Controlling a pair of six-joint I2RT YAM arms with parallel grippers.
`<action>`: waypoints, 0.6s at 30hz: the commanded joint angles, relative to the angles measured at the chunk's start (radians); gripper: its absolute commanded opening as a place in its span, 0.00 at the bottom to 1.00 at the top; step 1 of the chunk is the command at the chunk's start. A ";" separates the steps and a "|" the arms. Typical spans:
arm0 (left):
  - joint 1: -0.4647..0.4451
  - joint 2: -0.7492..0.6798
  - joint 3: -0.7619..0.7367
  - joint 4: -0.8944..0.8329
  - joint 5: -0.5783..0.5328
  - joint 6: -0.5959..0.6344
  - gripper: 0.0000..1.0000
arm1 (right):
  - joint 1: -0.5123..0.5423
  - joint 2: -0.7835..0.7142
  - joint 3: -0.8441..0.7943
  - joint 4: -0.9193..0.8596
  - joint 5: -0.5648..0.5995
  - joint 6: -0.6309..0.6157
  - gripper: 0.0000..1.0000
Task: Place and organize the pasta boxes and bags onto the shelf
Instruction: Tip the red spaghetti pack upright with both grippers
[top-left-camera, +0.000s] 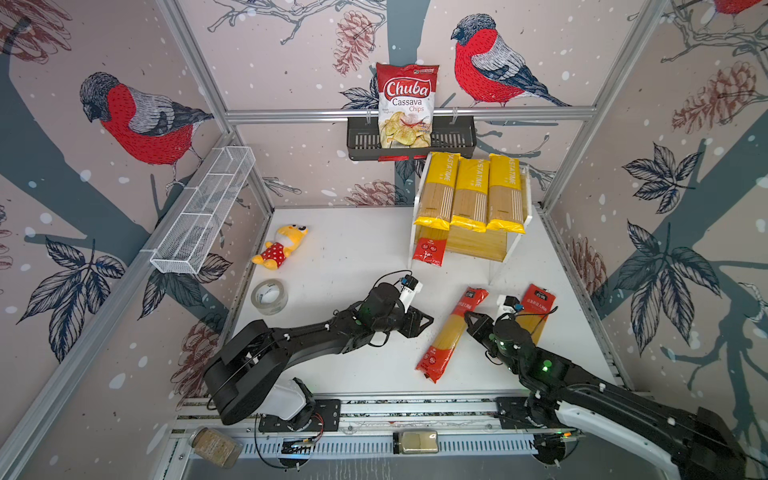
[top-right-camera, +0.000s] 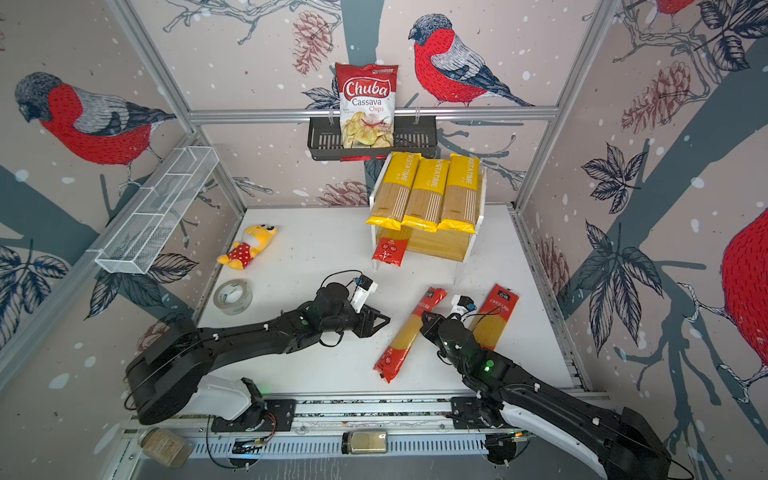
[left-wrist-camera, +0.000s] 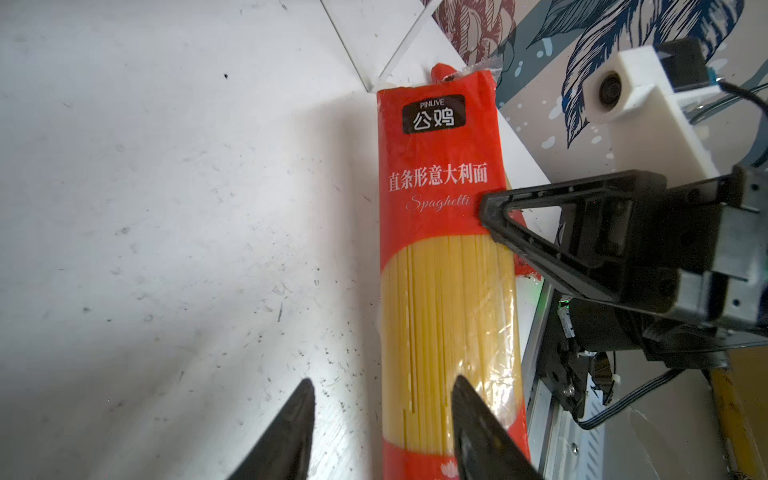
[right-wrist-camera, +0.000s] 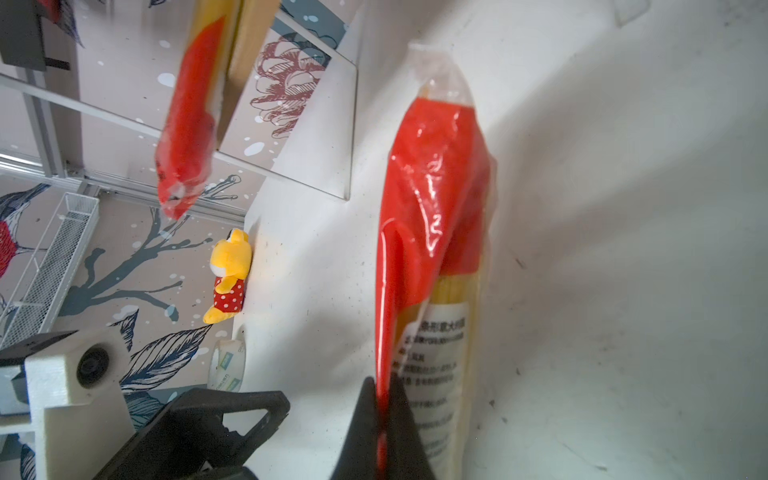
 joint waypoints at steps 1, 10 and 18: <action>0.014 -0.055 -0.008 -0.033 -0.016 0.034 0.55 | 0.008 -0.016 0.026 0.074 0.065 -0.122 0.03; 0.034 -0.206 -0.098 0.095 -0.024 0.003 0.68 | 0.044 -0.082 0.111 0.094 0.030 -0.394 0.01; 0.091 -0.269 -0.200 0.361 0.095 -0.149 0.80 | 0.044 -0.029 0.198 0.152 -0.149 -0.577 0.00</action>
